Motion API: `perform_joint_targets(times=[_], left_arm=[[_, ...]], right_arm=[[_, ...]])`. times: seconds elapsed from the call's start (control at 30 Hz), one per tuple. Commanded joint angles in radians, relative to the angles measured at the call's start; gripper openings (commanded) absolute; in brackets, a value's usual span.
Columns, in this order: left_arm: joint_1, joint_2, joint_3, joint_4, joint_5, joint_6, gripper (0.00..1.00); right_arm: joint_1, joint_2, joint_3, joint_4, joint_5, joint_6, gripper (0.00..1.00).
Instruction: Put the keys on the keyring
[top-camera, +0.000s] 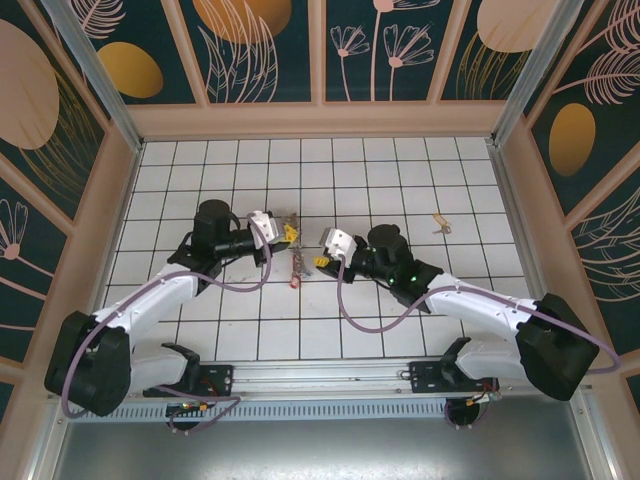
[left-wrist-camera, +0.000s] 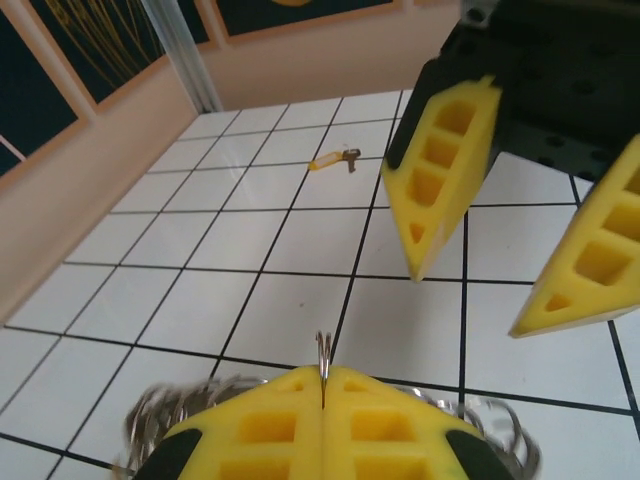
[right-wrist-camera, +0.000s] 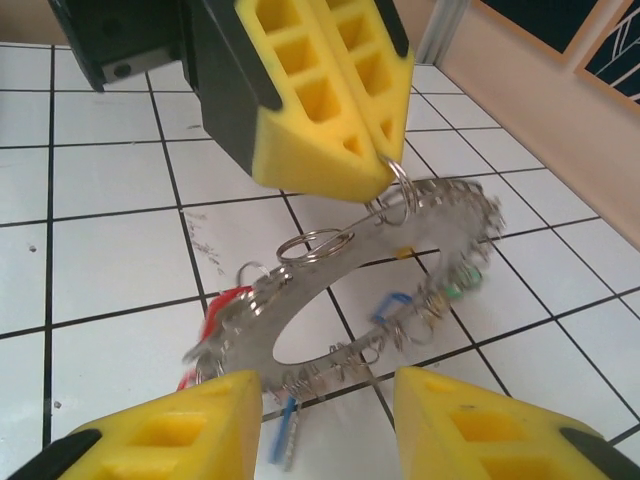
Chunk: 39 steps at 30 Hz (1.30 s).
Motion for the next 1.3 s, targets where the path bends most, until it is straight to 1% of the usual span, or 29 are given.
perform_joint_targets(times=[0.0,0.13,0.27,0.4,0.53,0.77,1.0,1.1,1.2,1.27], left_arm=[[0.006,-0.049,-0.023,-0.036,0.067,0.081,0.0],[0.006,-0.085,-0.047,-0.03,0.064,0.089,0.0],[0.006,-0.109,-0.072,-0.029,0.094,0.121,0.0],[0.006,-0.121,-0.078,-0.028,0.111,0.13,0.0],[0.006,-0.127,-0.078,-0.035,0.114,0.138,0.0],[0.006,-0.142,-0.085,-0.038,0.119,0.156,0.0],[0.006,-0.143,-0.103,0.001,0.151,0.152,0.0],[0.006,-0.143,-0.117,0.027,0.164,0.146,0.0],[0.006,-0.143,-0.116,0.043,0.166,0.128,0.0],[0.006,-0.143,-0.116,0.045,0.172,0.126,0.0]], right_arm=[[-0.005,-0.009,0.011,0.074,-0.046,-0.031,0.39],[-0.004,-0.004,0.004,0.14,-0.073,-0.044,0.39],[-0.004,0.009,0.029,0.131,-0.124,-0.072,0.39],[0.001,0.06,0.098,0.042,-0.178,-0.108,0.37],[0.007,0.095,0.153,-0.034,-0.199,-0.154,0.32],[0.008,0.121,0.221,-0.184,-0.192,-0.23,0.29],[0.028,0.172,0.254,-0.192,-0.176,-0.248,0.29],[0.037,0.183,0.264,-0.188,-0.182,-0.256,0.23],[0.042,0.183,0.264,-0.183,-0.176,-0.258,0.09],[0.045,0.176,0.254,-0.171,-0.168,-0.259,0.02]])
